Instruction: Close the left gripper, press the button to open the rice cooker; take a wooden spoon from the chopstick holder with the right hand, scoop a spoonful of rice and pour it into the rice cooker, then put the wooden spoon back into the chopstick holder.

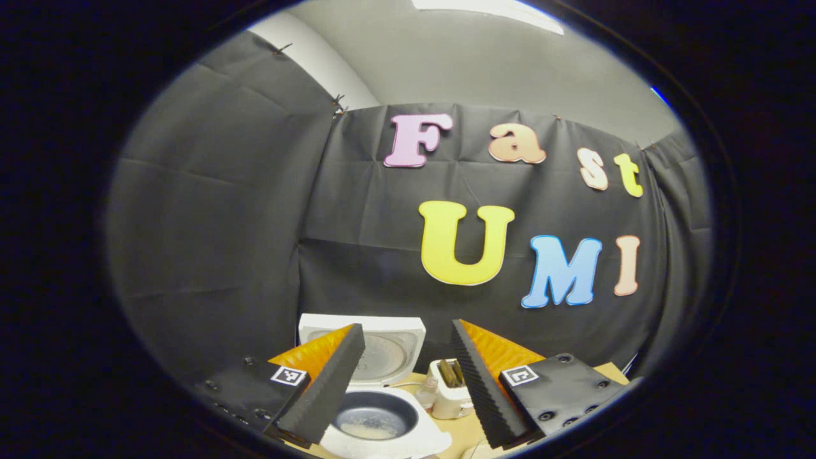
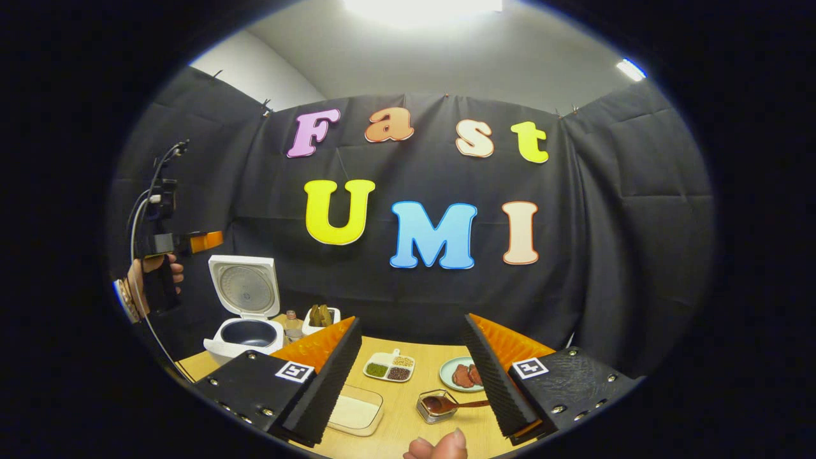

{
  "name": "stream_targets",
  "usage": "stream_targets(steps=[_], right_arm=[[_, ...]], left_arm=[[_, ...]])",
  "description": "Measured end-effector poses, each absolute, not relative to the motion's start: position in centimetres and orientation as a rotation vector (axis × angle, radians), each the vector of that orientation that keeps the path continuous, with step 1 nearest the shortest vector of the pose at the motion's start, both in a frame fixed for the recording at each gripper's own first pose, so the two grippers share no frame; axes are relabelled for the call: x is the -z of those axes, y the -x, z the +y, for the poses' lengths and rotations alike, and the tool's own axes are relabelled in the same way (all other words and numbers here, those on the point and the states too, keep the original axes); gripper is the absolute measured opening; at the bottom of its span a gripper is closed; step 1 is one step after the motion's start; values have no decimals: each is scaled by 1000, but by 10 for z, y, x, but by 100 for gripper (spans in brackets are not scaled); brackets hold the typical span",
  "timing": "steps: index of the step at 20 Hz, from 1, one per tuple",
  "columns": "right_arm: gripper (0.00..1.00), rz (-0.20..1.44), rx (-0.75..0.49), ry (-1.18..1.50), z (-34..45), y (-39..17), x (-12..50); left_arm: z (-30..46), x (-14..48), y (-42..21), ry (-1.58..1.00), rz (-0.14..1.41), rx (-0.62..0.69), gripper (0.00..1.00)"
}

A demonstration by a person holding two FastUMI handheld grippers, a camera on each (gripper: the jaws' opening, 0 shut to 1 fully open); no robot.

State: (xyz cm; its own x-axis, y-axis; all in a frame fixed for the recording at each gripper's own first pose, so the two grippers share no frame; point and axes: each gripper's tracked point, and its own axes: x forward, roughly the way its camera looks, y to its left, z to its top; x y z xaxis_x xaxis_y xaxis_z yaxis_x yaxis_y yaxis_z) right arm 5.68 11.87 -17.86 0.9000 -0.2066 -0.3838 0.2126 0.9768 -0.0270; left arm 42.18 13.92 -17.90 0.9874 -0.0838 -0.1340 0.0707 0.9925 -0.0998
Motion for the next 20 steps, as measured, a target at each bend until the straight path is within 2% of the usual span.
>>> stream_targets(steps=[2,3,6,8,9,10,11,13,14,15,16,17,20], right_arm=[[97,429,228,36,125,-46,178],[97,438,240,53,127,-44,177],[95,470,244,31,139,-44,180],[95,507,246,48,140,-42,187],[95,520,247,57,139,-38,188],[95,527,257,66,137,-34,188],[95,533,269,69,132,-31,188],[95,544,287,64,128,-25,189],[95,549,294,58,127,-23,190],[95,553,296,51,125,-21,192],[95,556,295,41,127,-20,193],[95,556,289,31,129,-21,194],[95,558,249,9,143,-24,198]], left_arm=[[147,191,-466,113,144,60,91],[150,198,-486,119,145,51,100],[165,210,-546,107,144,1,90],[173,221,-581,91,152,-23,100],[178,231,-597,79,173,-38,90],[183,244,-611,60,199,-54,100],[189,257,-622,37,230,-74,98],[194,281,-634,-3,286,-93,95],[194,295,-636,-11,323,-92,90],[196,302,-632,-39,368,-110,95],[197,296,-636,-68,350,-105,92],[196,298,-635,-51,352,-110,96],[194,297,-629,-44,374,-106,94]])
